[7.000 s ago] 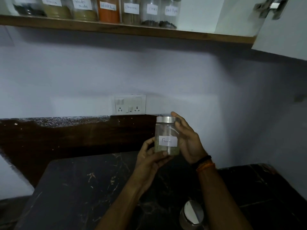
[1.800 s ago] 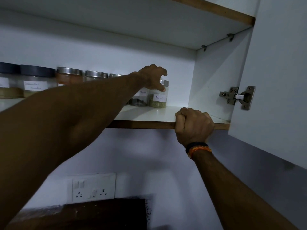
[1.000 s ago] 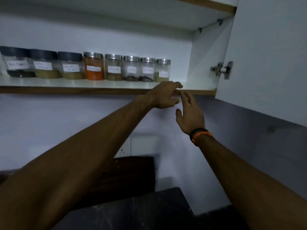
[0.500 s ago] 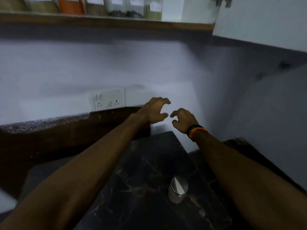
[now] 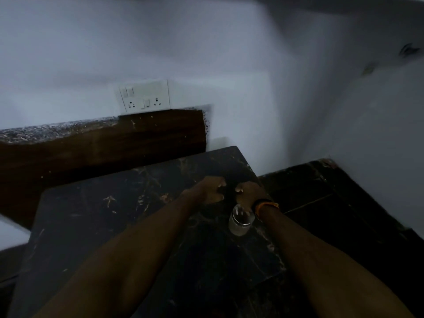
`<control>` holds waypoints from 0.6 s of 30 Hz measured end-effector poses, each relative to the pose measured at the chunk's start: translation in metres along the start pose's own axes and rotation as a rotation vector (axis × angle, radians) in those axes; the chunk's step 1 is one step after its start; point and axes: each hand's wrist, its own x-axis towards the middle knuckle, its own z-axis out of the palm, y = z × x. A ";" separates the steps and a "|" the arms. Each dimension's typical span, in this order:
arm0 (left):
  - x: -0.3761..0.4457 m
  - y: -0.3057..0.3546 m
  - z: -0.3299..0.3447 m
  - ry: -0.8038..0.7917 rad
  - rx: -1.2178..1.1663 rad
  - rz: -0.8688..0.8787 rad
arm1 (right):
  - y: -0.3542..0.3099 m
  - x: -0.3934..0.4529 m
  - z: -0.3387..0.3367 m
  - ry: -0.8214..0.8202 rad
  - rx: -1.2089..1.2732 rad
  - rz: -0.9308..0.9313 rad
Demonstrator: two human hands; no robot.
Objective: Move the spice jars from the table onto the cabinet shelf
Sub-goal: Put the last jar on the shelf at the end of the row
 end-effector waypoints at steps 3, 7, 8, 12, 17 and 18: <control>-0.006 -0.004 0.021 -0.028 -0.032 -0.033 | 0.008 -0.006 0.019 0.021 -0.017 0.042; -0.011 -0.008 0.043 -0.053 -0.048 -0.088 | 0.017 -0.011 0.041 0.016 -0.099 0.136; -0.012 -0.009 0.047 -0.056 -0.064 -0.102 | 0.019 -0.012 0.047 -0.003 -0.124 0.160; -0.015 -0.013 0.058 -0.060 -0.062 -0.119 | 0.021 -0.013 0.068 -0.016 -0.107 0.267; -0.018 -0.017 0.067 -0.064 -0.095 -0.148 | 0.021 -0.013 0.091 0.015 0.034 0.338; -0.018 -0.019 0.069 -0.058 -0.116 -0.167 | 0.023 -0.013 0.095 0.028 0.064 0.346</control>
